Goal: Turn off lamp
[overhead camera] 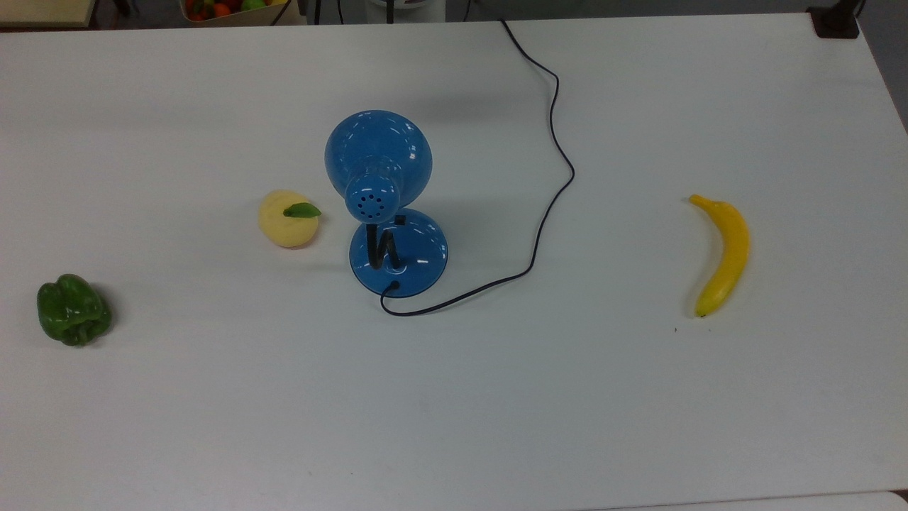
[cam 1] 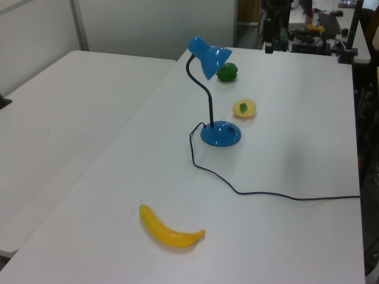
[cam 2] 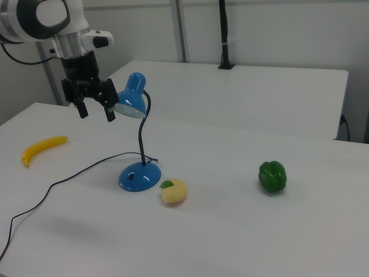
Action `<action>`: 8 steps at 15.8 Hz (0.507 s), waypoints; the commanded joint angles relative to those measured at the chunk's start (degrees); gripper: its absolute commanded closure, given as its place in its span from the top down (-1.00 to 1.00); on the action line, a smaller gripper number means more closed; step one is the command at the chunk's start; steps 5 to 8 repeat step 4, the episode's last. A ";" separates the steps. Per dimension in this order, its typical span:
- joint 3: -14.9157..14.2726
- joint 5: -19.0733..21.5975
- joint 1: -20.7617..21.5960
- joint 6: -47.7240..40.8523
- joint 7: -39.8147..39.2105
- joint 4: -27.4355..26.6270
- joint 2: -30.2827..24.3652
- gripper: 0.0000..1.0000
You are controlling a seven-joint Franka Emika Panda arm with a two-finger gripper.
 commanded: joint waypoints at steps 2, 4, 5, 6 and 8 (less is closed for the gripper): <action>-0.37 0.88 -0.11 -1.83 -1.38 -0.03 -1.35 1.00; -0.37 0.88 -0.11 -1.84 -1.20 -0.03 -1.45 1.00; -0.37 0.88 -0.11 -1.84 -1.20 -0.03 -1.45 1.00; -0.37 0.88 -0.11 -1.84 -1.20 -0.03 -1.45 1.00; -0.37 0.88 -0.11 -1.84 -1.20 -0.03 -1.45 1.00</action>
